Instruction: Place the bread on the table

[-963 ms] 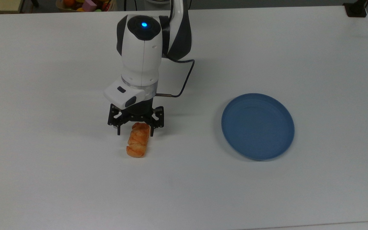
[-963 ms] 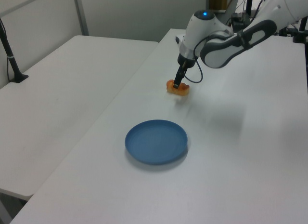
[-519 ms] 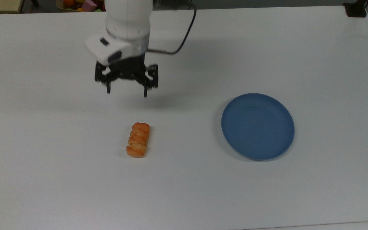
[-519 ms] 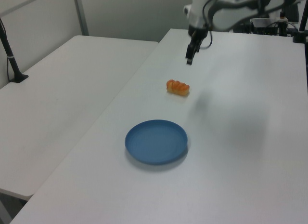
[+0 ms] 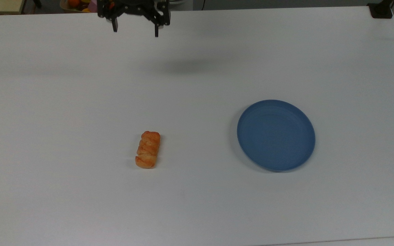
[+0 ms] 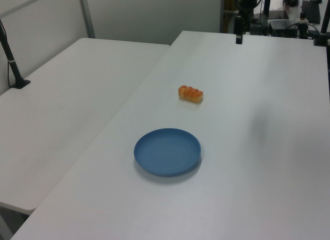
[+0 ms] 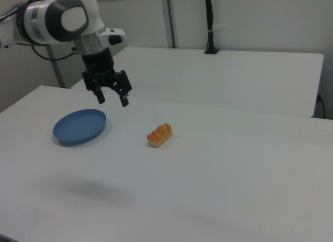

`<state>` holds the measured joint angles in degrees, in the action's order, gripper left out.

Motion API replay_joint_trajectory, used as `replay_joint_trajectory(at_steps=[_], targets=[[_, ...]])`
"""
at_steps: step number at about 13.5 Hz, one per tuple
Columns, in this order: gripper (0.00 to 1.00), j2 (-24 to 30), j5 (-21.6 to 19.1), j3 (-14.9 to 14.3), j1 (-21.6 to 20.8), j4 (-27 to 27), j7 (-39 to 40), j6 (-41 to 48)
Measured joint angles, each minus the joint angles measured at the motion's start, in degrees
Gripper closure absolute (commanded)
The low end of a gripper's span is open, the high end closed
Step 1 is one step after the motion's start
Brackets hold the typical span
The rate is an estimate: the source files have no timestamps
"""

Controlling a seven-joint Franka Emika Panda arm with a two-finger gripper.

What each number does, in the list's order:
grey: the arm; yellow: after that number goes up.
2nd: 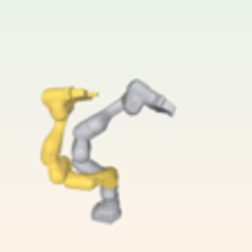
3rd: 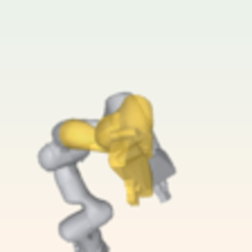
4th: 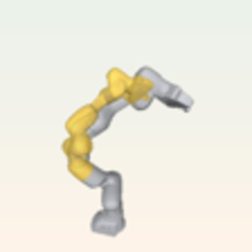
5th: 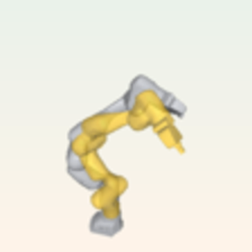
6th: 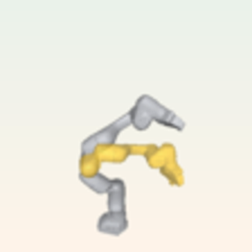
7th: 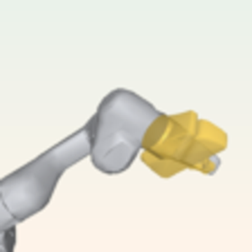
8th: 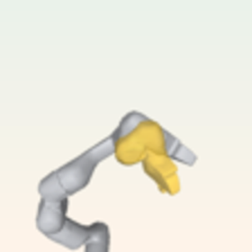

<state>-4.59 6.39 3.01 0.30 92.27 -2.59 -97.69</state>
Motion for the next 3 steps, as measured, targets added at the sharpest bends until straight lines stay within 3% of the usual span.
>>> replay_joint_trajectory(at_steps=[3], targets=[[0.0,3.8,-2.7,-0.6,0.3,4.3,-0.1,0.2]])
